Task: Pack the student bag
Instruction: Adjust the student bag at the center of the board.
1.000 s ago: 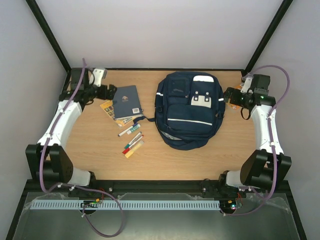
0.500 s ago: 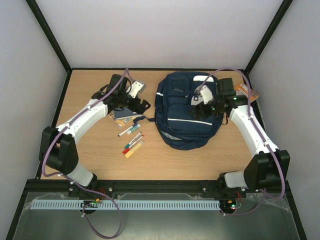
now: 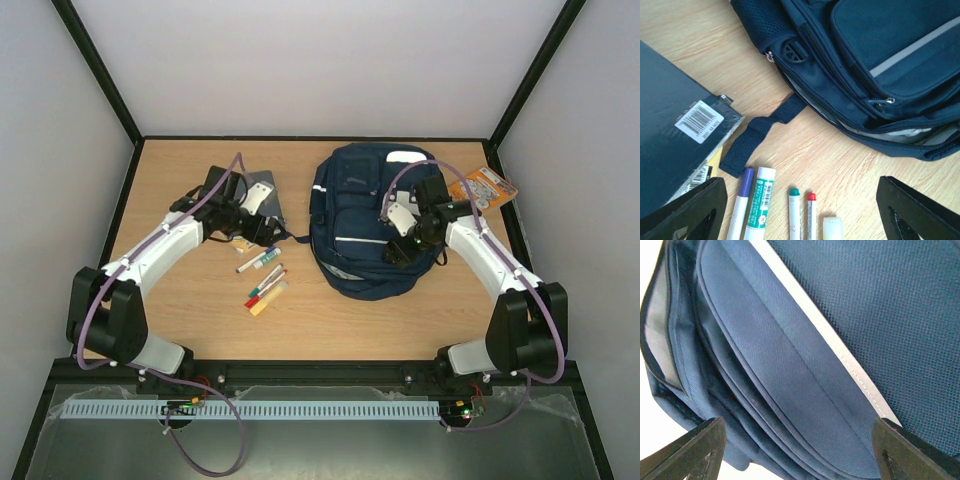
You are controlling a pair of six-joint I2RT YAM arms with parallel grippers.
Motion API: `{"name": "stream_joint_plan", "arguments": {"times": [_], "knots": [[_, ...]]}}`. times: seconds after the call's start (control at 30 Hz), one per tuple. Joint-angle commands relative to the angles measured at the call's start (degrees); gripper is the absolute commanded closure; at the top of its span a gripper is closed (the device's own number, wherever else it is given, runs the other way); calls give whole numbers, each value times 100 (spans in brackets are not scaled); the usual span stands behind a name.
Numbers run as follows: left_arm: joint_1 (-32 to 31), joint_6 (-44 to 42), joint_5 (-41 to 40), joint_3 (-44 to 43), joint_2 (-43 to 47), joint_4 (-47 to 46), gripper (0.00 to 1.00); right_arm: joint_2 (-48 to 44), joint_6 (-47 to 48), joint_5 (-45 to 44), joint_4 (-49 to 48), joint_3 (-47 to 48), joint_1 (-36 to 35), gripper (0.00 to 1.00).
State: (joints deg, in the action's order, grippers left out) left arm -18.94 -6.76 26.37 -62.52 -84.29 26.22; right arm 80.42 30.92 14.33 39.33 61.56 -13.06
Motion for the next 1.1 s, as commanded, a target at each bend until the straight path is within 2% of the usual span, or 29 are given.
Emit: {"name": "stream_joint_plan", "arguments": {"times": [0.0,0.1,0.2,0.27,0.43,0.7,0.93,1.07], "knots": [[22,-260,194,83,130,315,16,36,655,-536,167,-185,-202,20],[25,-370,237,44,-132,408,16,81,956,-702,129,-223,-352,18],[92,-503,752,-103,-443,564,17,174,1137,-714,149,-114,-554,18],[145,-302,851,-162,-573,498,18,272,1160,-702,142,17,-742,18],[667,640,219,-159,-660,68,18,765,944,-424,90,679,-1272,19],[1988,1233,-246,-616,-1168,-54,12,2169,-182,271,-228,2444,-1758,21],[2479,1228,-438,-1505,-2006,-47,13,3225,-1904,568,-1015,3465,-1784,19],[2518,1104,-417,-1891,-2342,16,15,3560,-2127,689,-1019,3716,-1796,19]]}}
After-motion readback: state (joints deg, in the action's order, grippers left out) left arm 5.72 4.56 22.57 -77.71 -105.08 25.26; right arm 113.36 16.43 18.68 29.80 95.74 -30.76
